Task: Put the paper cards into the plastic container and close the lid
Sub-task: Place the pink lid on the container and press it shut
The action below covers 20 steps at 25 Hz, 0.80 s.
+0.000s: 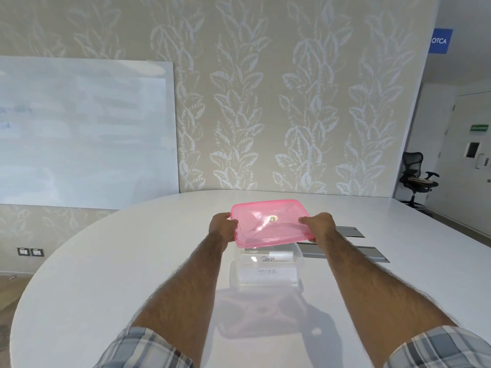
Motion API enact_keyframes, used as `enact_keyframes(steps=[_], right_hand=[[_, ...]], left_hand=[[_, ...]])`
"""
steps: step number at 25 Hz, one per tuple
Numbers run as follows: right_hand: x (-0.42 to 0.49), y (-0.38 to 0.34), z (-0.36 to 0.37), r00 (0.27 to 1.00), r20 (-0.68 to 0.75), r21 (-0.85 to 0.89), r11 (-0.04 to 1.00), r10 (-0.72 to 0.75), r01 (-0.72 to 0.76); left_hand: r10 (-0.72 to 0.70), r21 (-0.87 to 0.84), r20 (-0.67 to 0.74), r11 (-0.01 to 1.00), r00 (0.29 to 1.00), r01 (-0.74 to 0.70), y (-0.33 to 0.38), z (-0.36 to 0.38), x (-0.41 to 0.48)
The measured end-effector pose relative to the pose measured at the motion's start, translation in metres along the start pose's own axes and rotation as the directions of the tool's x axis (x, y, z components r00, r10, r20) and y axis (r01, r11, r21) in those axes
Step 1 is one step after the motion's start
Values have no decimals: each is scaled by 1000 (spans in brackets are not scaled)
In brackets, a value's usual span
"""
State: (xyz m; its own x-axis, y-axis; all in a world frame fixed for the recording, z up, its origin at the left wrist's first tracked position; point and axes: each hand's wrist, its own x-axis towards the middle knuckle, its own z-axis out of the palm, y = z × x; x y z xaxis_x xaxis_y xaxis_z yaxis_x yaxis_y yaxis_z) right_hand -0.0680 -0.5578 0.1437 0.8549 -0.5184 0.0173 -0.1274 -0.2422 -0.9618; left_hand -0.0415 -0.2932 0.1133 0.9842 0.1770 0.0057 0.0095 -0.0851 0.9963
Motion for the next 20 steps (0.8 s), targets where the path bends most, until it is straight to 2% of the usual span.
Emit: enact_keyframes(steps=[2,6,11,20], right_hand=[[15,7,-1,1000,-5,-98,995,-15,15],[45,33,3,997,73,-213,976,-22,37],[53,55,10,985,172,-254,967,12,32],[57,58,17,989,145,-344,939,36,17]], left_hand=[[24,82,-36,996,999,-21,1,7,4],[16,263,-89,965,996,8,-17,18,16],[18,441,-120,897,993,37,-28,23,12],[30,560,-15,828,999,-17,-32,32,34]])
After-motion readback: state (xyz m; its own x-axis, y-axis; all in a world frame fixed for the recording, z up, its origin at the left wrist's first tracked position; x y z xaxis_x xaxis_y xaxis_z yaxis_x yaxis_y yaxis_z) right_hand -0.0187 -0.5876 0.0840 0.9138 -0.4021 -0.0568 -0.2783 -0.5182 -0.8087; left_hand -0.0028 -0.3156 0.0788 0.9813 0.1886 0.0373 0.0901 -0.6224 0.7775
